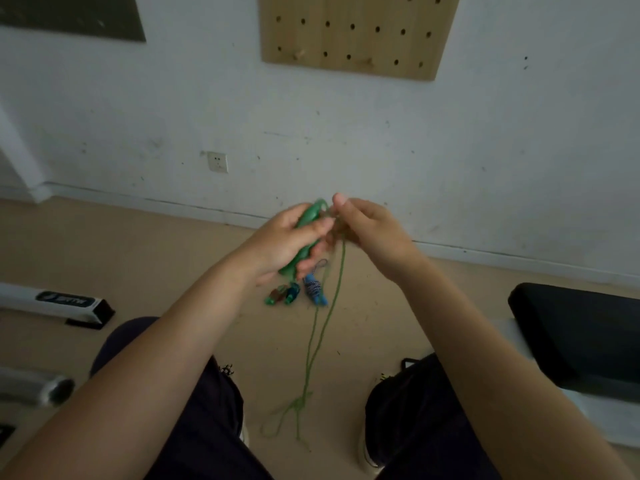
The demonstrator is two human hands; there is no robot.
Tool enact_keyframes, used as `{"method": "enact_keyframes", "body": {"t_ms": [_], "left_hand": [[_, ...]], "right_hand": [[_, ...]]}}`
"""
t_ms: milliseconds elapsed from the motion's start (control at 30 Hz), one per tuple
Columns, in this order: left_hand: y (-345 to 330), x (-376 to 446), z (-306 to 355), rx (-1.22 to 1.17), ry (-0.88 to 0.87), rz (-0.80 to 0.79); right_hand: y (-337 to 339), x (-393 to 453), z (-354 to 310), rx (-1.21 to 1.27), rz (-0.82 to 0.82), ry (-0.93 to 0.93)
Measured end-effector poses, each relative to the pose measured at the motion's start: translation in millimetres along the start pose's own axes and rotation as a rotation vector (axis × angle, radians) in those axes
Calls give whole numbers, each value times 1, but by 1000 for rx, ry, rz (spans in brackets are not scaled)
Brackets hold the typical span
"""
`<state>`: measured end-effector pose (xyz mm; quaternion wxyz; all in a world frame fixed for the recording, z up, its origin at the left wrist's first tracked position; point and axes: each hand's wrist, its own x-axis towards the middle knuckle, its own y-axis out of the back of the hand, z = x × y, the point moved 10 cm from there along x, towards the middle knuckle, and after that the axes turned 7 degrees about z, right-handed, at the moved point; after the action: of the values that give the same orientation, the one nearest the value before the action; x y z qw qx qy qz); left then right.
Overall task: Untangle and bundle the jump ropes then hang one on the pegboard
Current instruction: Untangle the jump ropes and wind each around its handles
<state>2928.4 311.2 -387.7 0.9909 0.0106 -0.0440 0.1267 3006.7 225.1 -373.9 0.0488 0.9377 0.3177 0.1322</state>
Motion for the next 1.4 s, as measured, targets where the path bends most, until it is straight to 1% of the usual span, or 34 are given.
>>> {"method": "enact_keyframes", "body": {"t_ms": [33,67,133,167,200,233,267,300,367,400,433,500,567,667,800,933,1033,1100,1200,1267,1300,1333,1400], "left_hand": [[16,5,5,-67,-27,95],[39,8,9,-156,-55,227],[99,8,6,-325,-104,548],[125,5,0,-347,-118,681],[143,2,-7,-315,-115,762],[150,3,-16,-252,-92,776],[148,7,-25,-171,-50,719],[136,13,-36,-68,11,608],[100,18,-56,159,137,339],[81,19,-64,229,177,220],[63,20,-70,255,196,122],[34,22,-76,246,208,-7],[14,23,-77,199,218,-107],[1,26,-87,127,282,-214],[0,37,-113,167,330,-268],[4,52,-134,122,351,-246],[10,57,-152,88,377,-230],[14,58,-163,118,401,-231],[18,60,-177,168,425,-257],[15,60,-181,151,422,-297],[15,62,-180,123,407,-286],[19,67,-177,76,382,-230],[40,80,-169,-64,313,-2]], "right_hand": [[-7,-3,7,10,-57,-42],[-4,-5,15,-36,-57,-71],[20,-4,36,-148,51,-118],[34,-4,45,-195,110,-129],[45,-4,53,-244,147,-126],[51,-3,58,-296,158,-115],[52,-1,64,-343,147,-109],[49,0,68,-381,121,-110],[34,3,68,-440,73,-103],[25,6,65,-434,58,-81],[16,9,60,-396,46,-47],[0,13,52,-267,28,-3],[-10,17,48,-173,-2,25],[-17,20,48,-160,-55,55],[-21,27,69,-172,-116,14],[-26,35,95,-151,-162,-45],[-14,45,114,-126,-75,-73],[-1,52,127,-122,3,-90],[4,56,139,-98,8,-98],[3,58,147,-40,-5,-127],[4,59,150,6,3,-149],[7,60,155,39,24,-175],[15,62,165,39,89,-238]]}}
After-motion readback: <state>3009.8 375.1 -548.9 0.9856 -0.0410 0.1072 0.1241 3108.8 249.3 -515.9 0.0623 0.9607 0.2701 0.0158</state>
